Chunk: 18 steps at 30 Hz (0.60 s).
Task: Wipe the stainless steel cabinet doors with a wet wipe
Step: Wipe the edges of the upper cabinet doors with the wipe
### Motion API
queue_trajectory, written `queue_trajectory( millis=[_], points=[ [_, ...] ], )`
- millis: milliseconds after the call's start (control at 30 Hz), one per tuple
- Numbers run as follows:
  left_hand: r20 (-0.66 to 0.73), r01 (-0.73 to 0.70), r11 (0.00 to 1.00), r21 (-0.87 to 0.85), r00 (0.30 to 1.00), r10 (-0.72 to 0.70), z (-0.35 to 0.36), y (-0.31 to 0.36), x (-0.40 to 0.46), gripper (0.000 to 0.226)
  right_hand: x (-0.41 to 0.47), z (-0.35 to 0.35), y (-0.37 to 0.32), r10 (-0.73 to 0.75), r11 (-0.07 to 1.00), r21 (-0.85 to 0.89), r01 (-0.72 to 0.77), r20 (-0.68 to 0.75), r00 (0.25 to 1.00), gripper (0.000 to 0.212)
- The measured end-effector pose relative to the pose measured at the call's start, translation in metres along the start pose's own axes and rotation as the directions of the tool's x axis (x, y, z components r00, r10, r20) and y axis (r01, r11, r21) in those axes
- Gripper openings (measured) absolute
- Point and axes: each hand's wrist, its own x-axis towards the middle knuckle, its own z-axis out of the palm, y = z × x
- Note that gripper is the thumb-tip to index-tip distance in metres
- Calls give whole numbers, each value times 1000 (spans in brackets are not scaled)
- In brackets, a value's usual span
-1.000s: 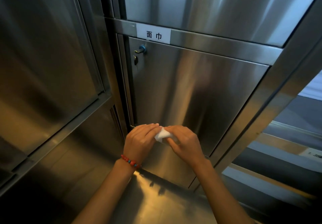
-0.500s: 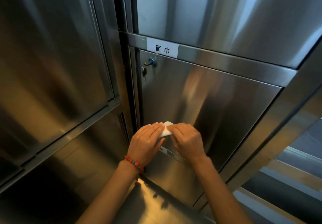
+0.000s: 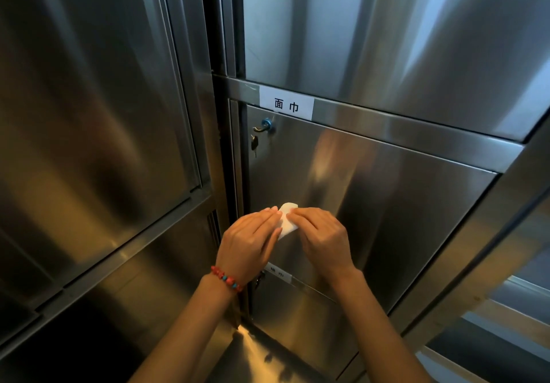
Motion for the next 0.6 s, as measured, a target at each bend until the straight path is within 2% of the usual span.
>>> queue_trajectory(
  millis=[100, 200, 267, 333, 467, 600],
  points=[
    [28, -11, 1000, -1, 1000, 11, -5, -10, 13, 41, 10, 4, 5, -20, 1000, 9, 20, 11, 1000, 30],
    [-1, -56, 998, 1, 998, 56, -8, -20, 25, 31, 22, 9, 9, -34, 999, 20, 34, 1, 999, 26],
    [-1, -76, 997, -1, 997, 76, -11, -26, 31, 48, 30, 13, 10, -44, 999, 23, 45, -16, 999, 23],
    [4, -93, 996, 7, 996, 93, -14, -32, 36, 52, 39, 17, 10, -69, 997, 32, 71, -51, 996, 17],
    [-22, -114, 993, 23, 993, 115, -17, -46, 45, 38, 56, 24, 8, -100, 993, 58, 106, -103, 990, 48],
    [-65, -165, 986, 27, 984, 166, -20, -58, 50, 56, 68, 29, 5, -121, 988, 81, 131, -110, 987, 52]
  ],
)
